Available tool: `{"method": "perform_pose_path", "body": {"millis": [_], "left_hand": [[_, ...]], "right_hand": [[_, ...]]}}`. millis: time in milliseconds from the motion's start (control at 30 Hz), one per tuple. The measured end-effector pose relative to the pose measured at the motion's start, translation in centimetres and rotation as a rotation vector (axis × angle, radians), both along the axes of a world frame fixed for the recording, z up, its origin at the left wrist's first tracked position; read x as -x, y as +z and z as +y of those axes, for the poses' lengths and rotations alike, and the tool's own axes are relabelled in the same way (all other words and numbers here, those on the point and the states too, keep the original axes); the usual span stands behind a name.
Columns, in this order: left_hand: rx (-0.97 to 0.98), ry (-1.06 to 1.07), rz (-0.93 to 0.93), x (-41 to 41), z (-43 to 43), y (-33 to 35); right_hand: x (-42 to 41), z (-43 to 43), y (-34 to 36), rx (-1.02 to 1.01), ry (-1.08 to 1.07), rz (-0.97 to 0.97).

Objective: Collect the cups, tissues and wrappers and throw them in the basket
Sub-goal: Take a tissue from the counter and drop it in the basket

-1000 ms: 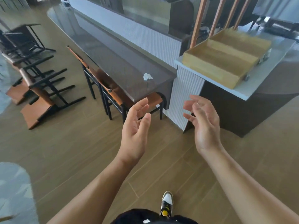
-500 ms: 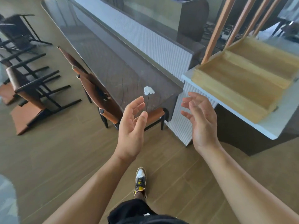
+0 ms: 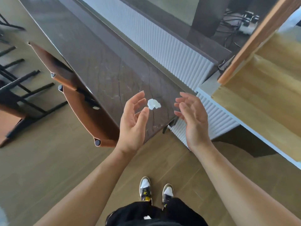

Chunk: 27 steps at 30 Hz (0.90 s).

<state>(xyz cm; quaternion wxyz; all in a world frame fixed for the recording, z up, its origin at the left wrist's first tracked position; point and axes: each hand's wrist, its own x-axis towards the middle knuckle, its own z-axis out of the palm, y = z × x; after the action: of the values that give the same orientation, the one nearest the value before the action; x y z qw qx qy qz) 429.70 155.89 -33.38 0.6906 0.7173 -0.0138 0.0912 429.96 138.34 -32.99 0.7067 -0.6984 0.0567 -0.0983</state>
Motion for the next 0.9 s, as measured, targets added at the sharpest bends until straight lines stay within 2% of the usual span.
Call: {"method": "perform_pose_path", "body": {"millis": [133,233,300,500,633,800,900], "left_hand": [[0.014,0.005,0.038,-3.8,0.4,-1.8],[0.012,0.022,0.077,-6.2,0.3,-3.5],[0.009,0.036,0.098,-7.6,0.2,-5.0],[0.003,0.057,0.157,-10.7,-0.7,-9.0],[0.006,0.075,0.168,-11.8,-0.7,-11.2],[0.010,0.075,0.189,-12.6,-0.1,-12.6],[0.004,0.077,0.199,-12.9,0.1,-13.2]], "right_hand": [[-5.1,0.9,-2.9,0.067,0.017,0.076],[-9.3,1.5,-6.7,0.206,0.069,0.183],[-12.0,2.0,-9.7,0.335,0.115,0.242],[-18.7,3.4,-19.5,0.892,0.240,0.408],[-21.1,4.5,-22.9,1.098,0.362,0.521],[-21.8,5.9,-24.7,1.247,0.427,0.492],[-21.5,6.2,-25.3,1.259,0.429,0.434]]}}
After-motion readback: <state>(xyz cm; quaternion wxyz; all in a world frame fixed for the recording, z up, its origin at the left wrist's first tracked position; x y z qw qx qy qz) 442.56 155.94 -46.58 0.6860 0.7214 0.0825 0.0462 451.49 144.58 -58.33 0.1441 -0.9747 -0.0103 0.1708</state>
